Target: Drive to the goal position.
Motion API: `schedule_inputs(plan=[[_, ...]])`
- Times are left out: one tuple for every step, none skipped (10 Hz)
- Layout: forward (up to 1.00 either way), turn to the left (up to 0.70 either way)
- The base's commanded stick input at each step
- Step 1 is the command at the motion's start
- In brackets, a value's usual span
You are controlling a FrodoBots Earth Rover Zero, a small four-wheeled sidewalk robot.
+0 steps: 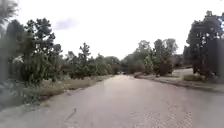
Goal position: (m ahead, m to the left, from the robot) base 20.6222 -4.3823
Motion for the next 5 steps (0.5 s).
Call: schedule_inputs(plan=[[0.0, 0.0], [0.0, 0.0], [0.0, 0.0], [0.17, 0.01], [0.49, 0.01]])
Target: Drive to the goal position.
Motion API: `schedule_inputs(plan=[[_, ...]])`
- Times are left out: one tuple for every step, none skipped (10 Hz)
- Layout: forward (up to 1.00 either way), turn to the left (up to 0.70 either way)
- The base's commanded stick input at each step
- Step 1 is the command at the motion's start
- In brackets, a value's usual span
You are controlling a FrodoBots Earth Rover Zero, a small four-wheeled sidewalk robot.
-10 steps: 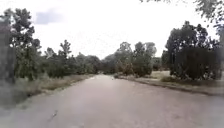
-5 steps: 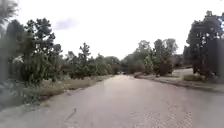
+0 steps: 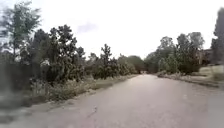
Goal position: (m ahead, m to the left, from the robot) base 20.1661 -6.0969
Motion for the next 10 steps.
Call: schedule_inputs(plan=[[0.81, 0.01], [0.94, 0.01], [1.0, 0.01], [1.0, 0.01], [1.0, 0.01], [1.0, 0.01], [1.0, 0.01], [1.0, 0.01], [1.0, 0.01], [1.0, 0.01]])
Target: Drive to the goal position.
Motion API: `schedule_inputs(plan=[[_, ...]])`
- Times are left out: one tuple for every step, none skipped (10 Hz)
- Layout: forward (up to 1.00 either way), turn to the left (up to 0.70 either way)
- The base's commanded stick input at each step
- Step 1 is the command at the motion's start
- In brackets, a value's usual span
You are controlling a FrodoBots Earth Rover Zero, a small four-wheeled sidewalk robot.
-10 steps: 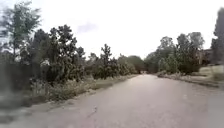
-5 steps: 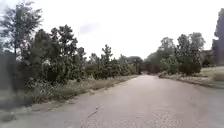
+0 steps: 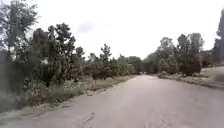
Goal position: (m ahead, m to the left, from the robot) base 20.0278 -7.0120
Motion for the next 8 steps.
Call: schedule_inputs(plan=[[1.0, 0.01], [1.0, -0.06], [1.0, -0.3], [1.0, -0.39], [1.0, -0.39], [1.0, -0.39], [1.0, -0.39], [1.0, -0.39]])
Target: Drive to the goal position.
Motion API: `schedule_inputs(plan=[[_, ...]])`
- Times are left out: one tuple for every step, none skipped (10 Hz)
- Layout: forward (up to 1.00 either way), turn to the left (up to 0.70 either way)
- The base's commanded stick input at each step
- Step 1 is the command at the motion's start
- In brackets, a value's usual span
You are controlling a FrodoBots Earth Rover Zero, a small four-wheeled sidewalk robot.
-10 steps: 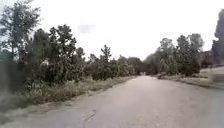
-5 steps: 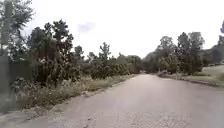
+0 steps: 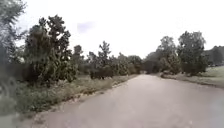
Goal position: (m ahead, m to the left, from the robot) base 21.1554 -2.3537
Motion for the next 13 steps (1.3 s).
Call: schedule_inputs(plan=[[1.0, -0.39], [1.0, -0.39], [1.0, -0.39], [1.0, -0.37], [1.0, -0.34], [1.0, -0.23], [1.0, -0.15], [1.0, -0.1], [1.0, -0.06], [1.0, -0.04], [1.0, -0.03], [1.0, -0.02], [1.0, -0.02]])
